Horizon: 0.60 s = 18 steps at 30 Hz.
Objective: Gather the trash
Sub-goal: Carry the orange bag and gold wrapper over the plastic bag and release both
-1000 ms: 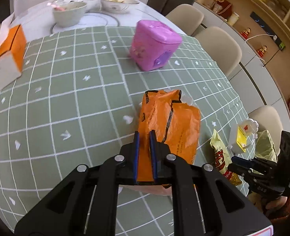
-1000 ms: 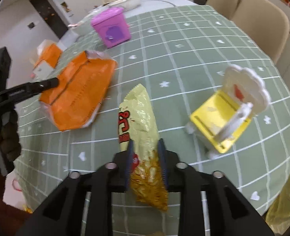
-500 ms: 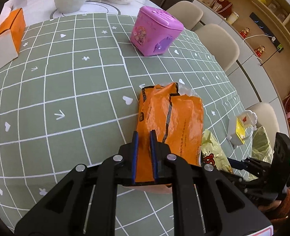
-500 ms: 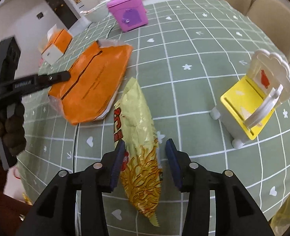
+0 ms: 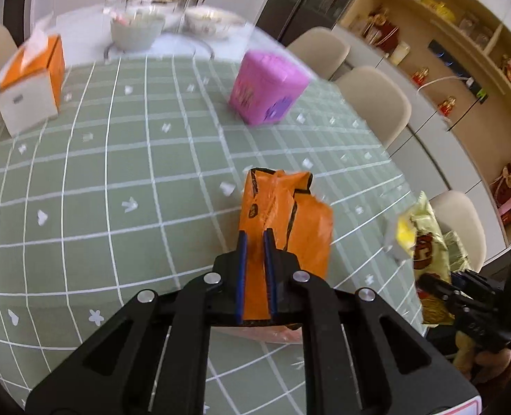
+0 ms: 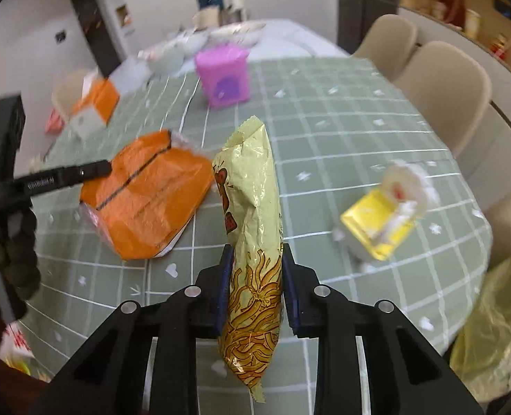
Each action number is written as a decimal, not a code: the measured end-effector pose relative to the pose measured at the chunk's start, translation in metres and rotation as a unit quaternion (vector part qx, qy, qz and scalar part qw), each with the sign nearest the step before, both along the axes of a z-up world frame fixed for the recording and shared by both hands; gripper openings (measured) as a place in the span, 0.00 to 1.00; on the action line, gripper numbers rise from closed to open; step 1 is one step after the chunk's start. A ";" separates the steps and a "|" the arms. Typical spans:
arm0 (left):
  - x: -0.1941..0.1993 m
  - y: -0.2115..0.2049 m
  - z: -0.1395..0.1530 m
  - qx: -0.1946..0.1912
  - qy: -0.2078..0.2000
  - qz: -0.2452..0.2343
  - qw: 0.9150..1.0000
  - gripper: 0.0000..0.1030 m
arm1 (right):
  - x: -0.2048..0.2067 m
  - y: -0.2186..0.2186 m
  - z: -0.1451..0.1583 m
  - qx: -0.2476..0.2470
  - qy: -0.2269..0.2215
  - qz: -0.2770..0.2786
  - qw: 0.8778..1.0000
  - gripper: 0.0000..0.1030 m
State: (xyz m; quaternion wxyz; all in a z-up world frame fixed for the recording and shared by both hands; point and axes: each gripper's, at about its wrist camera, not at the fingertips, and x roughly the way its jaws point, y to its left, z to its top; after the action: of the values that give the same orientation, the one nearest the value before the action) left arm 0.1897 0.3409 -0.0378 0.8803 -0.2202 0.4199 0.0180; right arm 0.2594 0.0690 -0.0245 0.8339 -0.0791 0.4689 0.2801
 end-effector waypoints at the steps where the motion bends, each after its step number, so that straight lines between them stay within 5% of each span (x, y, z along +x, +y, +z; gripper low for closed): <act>1: -0.001 -0.004 0.007 0.002 -0.009 0.000 1.000 0.09 | -0.001 -0.007 0.007 0.003 -0.005 -0.006 1.000 0.25; 12: 0.027 -0.109 0.087 0.048 -0.092 -0.070 0.992 0.08 | -0.004 -0.123 0.053 0.041 -0.070 -0.088 0.993 0.25; 18: 0.064 -0.201 0.117 0.021 -0.129 -0.128 0.983 0.08 | -0.018 -0.217 0.066 0.016 -0.112 -0.141 0.984 0.25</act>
State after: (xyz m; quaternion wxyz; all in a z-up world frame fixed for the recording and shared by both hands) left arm 0.2533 0.1401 0.0796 0.9264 -0.1463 0.3273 -0.1146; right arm 0.2411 -0.1483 0.0415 0.9134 -0.0294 0.3747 0.1564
